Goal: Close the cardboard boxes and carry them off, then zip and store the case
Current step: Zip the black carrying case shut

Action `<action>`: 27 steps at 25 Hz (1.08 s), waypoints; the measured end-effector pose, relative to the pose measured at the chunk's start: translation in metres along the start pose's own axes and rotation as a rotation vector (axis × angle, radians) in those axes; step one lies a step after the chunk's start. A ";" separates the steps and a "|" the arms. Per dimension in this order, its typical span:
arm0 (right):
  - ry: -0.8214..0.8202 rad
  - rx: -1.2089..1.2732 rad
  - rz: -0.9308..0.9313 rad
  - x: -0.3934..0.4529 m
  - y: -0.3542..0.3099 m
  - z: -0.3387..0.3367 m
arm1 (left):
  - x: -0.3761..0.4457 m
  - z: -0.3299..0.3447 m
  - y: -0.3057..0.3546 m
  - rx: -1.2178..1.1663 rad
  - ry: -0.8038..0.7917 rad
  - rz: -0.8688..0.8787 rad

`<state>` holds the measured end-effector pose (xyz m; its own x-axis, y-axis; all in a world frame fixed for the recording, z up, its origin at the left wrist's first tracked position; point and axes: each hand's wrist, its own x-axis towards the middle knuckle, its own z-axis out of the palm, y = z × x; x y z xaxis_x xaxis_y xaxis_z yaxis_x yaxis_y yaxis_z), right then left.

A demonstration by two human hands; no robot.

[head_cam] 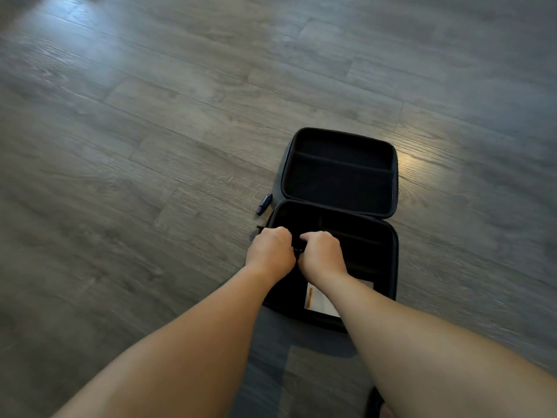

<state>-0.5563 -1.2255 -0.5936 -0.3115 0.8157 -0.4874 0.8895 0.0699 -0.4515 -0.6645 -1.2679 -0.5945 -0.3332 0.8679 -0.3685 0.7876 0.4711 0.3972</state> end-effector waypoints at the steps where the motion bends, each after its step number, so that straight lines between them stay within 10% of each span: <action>1: -0.012 -0.035 -0.011 0.003 -0.002 -0.001 | -0.001 0.001 -0.001 0.028 -0.004 0.007; 12: 0.157 -0.105 -0.275 0.039 -0.045 -0.010 | 0.001 -0.014 -0.029 -0.129 0.242 -0.121; 27: -0.017 -0.567 -0.359 0.053 -0.075 0.030 | -0.007 0.005 -0.074 -0.098 -0.008 -0.277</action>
<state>-0.6501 -1.2052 -0.6081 -0.6219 0.6769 -0.3939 0.7663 0.6297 -0.1276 -0.7176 -1.3097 -0.6248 -0.5241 0.7033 -0.4804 0.6135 0.7029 0.3598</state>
